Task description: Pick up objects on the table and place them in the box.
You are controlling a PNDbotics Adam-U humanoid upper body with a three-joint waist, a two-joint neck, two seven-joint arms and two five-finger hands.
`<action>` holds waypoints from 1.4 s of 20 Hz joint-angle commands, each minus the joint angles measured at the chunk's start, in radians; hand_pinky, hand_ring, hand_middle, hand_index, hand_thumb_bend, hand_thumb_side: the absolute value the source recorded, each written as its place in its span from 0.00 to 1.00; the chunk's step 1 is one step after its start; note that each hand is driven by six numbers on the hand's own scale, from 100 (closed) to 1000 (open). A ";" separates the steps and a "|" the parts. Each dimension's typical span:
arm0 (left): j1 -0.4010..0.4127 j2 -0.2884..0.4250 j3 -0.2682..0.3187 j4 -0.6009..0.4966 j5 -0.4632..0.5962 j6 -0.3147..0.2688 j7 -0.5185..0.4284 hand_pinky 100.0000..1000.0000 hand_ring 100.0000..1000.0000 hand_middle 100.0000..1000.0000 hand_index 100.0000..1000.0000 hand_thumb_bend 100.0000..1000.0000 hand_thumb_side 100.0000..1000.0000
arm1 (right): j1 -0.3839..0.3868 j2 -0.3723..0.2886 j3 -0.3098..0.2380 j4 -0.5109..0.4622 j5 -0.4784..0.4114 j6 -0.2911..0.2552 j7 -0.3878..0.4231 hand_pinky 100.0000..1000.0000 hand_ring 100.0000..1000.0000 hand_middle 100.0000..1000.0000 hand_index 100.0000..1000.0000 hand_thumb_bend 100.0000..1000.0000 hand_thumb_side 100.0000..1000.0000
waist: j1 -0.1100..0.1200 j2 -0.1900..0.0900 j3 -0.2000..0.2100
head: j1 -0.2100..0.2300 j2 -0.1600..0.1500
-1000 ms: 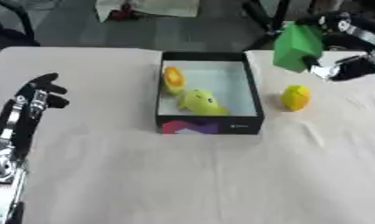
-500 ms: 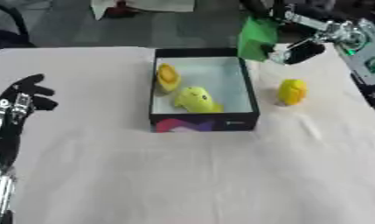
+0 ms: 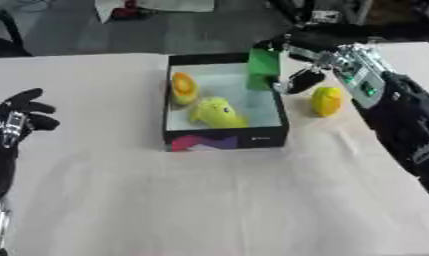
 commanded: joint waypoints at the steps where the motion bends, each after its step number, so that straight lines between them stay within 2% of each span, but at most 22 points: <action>1: -0.014 0.007 -0.002 -0.019 0.005 -0.003 -0.003 0.62 0.53 0.56 0.83 0.04 0.90 | -0.007 -0.017 0.015 -0.041 -0.034 -0.019 0.030 0.91 0.92 0.93 0.98 0.00 0.60 | 0.004 0.005 -0.002 | 0.004 -0.002; 2: -0.014 0.008 -0.001 -0.019 0.005 -0.002 -0.003 0.62 0.53 0.56 0.83 0.04 0.90 | -0.004 -0.018 0.019 -0.046 -0.048 -0.020 0.046 0.91 0.92 0.93 0.98 0.00 0.63 | 0.003 0.004 -0.003 | 0.006 -0.002; 4: -0.012 0.009 -0.002 -0.019 0.005 -0.002 -0.003 0.62 0.53 0.56 0.84 0.04 0.90 | 0.003 -0.021 0.026 -0.058 -0.075 -0.018 0.079 0.93 0.94 0.95 0.98 0.00 0.76 | 0.002 0.003 -0.006 | 0.006 -0.002; 5: -0.012 0.010 -0.001 -0.019 0.005 -0.002 -0.003 0.62 0.53 0.56 0.84 0.04 0.90 | 0.005 -0.024 0.028 -0.065 -0.087 -0.015 0.096 0.93 0.94 0.95 0.98 0.00 0.77 | 0.002 0.003 -0.007 | 0.007 -0.002; 10: -0.010 0.012 0.002 -0.020 0.005 -0.001 0.000 0.62 0.53 0.56 0.84 0.03 0.90 | 0.017 -0.054 0.022 -0.125 -0.145 0.002 0.141 0.94 0.95 0.96 0.98 0.00 0.62 | 0.000 0.001 -0.013 | 0.012 -0.002; 11: -0.009 0.012 0.003 -0.020 0.005 -0.001 0.001 0.62 0.53 0.56 0.84 0.03 0.90 | 0.020 -0.067 0.016 -0.142 -0.158 0.006 0.140 0.94 0.95 0.96 0.98 0.00 0.50 | -0.001 0.000 -0.016 | 0.018 -0.002; 12: -0.008 0.013 0.004 -0.020 0.004 -0.001 0.002 0.62 0.53 0.56 0.84 0.03 0.90 | 0.027 -0.085 0.007 -0.162 -0.172 0.010 0.135 0.94 0.95 0.96 0.98 0.00 0.46 | -0.002 -0.001 -0.018 | 0.024 -0.002; 15: -0.005 0.015 0.007 -0.020 0.004 0.000 0.004 0.62 0.53 0.56 0.84 0.03 0.90 | 0.057 -0.138 -0.019 -0.212 -0.222 0.035 0.122 0.94 0.94 0.95 0.99 0.00 0.40 | -0.007 -0.004 -0.027 | 0.040 -0.002; 20: 0.001 0.021 0.009 -0.020 0.002 0.000 0.006 0.62 0.53 0.56 0.84 0.03 0.90 | 0.129 -0.198 -0.064 -0.230 -0.271 0.091 0.101 0.94 0.94 0.94 0.98 0.00 0.46 | -0.013 -0.007 -0.039 | 0.056 -0.002; 23: 0.002 0.021 0.010 -0.020 0.002 0.001 0.007 0.62 0.53 0.56 0.84 0.03 0.90 | 0.166 -0.204 -0.080 -0.214 -0.262 0.114 0.087 0.93 0.94 0.94 0.98 0.00 0.54 | -0.013 -0.006 -0.042 | 0.058 -0.002; 28: 0.002 0.021 0.010 -0.020 0.002 0.001 0.007 0.62 0.53 0.56 0.84 0.03 0.90 | 0.190 -0.199 -0.091 -0.183 -0.229 0.124 0.058 0.93 0.94 0.94 0.98 0.00 0.56 | -0.012 -0.004 -0.044 | 0.060 -0.002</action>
